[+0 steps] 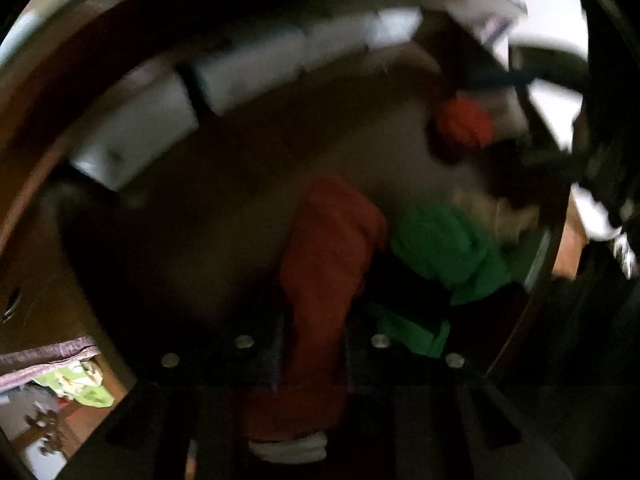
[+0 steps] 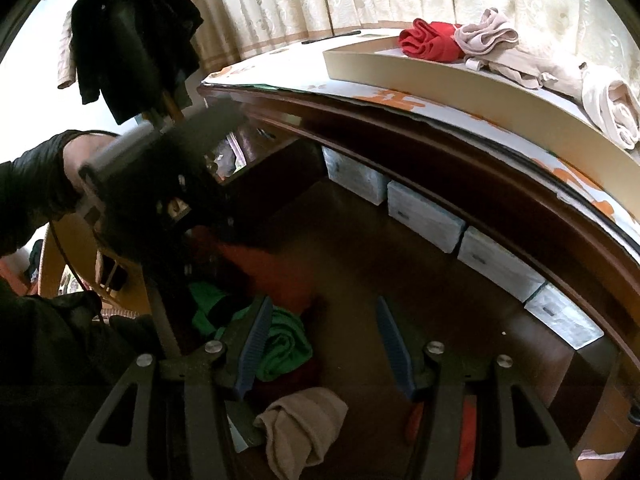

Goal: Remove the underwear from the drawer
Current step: 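Lower both grippers down into the open drawer toward the clothes, then grasp dark red underwear with the left gripper while the right grasps green-black underwear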

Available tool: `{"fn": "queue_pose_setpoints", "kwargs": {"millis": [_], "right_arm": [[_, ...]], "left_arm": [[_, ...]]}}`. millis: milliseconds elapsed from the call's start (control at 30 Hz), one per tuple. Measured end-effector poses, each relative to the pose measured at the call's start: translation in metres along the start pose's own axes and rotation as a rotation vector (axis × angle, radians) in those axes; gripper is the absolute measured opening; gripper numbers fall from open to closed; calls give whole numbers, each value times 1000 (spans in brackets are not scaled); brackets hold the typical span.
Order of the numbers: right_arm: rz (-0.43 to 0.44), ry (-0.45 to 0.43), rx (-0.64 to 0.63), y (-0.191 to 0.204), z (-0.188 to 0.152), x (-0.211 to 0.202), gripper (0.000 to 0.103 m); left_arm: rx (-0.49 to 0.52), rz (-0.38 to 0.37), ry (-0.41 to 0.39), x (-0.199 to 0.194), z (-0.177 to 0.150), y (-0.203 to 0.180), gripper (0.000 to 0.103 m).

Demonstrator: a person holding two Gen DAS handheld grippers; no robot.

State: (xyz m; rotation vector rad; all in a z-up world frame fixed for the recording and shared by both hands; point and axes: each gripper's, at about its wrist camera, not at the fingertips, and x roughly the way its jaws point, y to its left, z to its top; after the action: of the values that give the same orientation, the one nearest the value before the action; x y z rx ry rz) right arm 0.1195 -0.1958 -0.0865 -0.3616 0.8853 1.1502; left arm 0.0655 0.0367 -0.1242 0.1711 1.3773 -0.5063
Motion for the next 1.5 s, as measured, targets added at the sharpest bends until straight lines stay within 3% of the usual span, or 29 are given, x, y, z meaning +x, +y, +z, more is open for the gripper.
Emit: {"fn": "queue_pose_setpoints", "kwargs": {"millis": [133, 300, 400, 733, 1067, 1367, 1433, 1500], "right_arm": [[7, 21, -16, 3, 1, 4, 57], [38, 56, -89, 14, 8, 13, 57], [61, 94, -140, 24, 15, 25, 57], [101, 296, -322, 52, 23, 89, 57], [106, 394, -380, 57, 34, 135, 57], [85, 420, -410, 62, 36, 153, 58], [59, 427, -412, 64, 37, 154, 54], [25, 429, -421, 68, 37, 149, 34]], "left_arm": [[-70, 16, -109, -22, 0, 14, 19], [-94, 63, -162, -32, -1, 27, 19], [-100, 106, -174, -27, 5, 38, 19], [-154, 84, -148, -1, 5, 43, 19], [-171, 59, -175, -3, 2, 49, 19], [-176, 67, -182, -5, 1, 49, 19], [-187, 60, -185, -6, 1, 50, 19], [-197, 51, -189, -7, -1, 50, 19]]}}
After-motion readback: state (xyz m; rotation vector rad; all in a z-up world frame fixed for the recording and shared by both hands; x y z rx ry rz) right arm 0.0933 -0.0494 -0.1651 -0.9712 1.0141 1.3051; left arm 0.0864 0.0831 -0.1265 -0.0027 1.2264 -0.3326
